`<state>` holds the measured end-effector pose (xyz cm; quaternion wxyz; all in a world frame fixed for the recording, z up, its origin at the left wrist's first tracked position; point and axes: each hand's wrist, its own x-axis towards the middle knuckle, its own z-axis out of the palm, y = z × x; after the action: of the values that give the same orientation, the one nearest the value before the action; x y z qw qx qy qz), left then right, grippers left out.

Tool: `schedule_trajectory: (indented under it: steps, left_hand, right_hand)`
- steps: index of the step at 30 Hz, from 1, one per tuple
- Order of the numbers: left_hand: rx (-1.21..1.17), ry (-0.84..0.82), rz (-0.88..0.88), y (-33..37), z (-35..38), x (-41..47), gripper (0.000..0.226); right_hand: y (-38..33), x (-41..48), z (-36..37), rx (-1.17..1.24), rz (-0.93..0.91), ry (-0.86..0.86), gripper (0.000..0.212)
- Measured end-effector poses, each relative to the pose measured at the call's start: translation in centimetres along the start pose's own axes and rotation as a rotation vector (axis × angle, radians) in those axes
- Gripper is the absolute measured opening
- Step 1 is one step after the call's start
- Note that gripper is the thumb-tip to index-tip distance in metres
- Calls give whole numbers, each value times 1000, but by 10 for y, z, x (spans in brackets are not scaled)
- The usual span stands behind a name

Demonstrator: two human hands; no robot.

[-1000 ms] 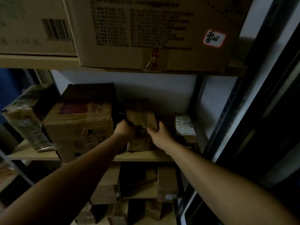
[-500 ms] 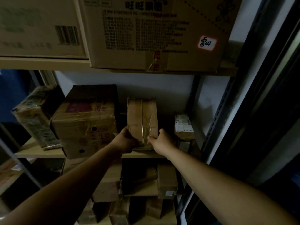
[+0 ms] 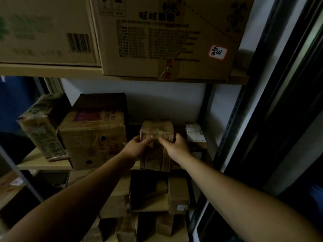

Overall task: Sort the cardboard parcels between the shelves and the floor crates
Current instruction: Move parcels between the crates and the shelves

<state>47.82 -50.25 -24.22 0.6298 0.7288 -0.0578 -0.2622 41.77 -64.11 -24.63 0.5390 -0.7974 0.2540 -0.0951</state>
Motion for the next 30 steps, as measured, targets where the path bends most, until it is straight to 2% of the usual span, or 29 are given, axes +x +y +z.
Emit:
schedule_trajectory:
  steps: [3,7,11,15,18,22,26,30]
  left_hand:
    - [6,8,65,5,-2,2,45]
    - [-17,-12,75,16,-6,1,45]
    - [-22,-10,55,18,-4,2,49]
    - [22,27,56,24,3,5,54]
    - [47,-22,42,28,10,6,56]
    - [53,-47,42,34,6,12,56]
    - [45,38,-12,35,4,18,61]
    - [11,42,2,27,0,23,59]
  right_hand:
    - [-4,-1,-3,9,-20,15,54]
    - [-13,-4,-3,110,-53,58,72]
    - [-19,-3,-4,128,-73,76,58]
    - [-23,0,-10,39,-47,-5,64]
    - [-25,-1,-14,77,9,-72,64]
    - [-26,3,-18,66,-18,-42,62]
    - [-23,10,-15,18,-6,-16,55]
    - [-18,14,-10,-42,-10,-28,66]
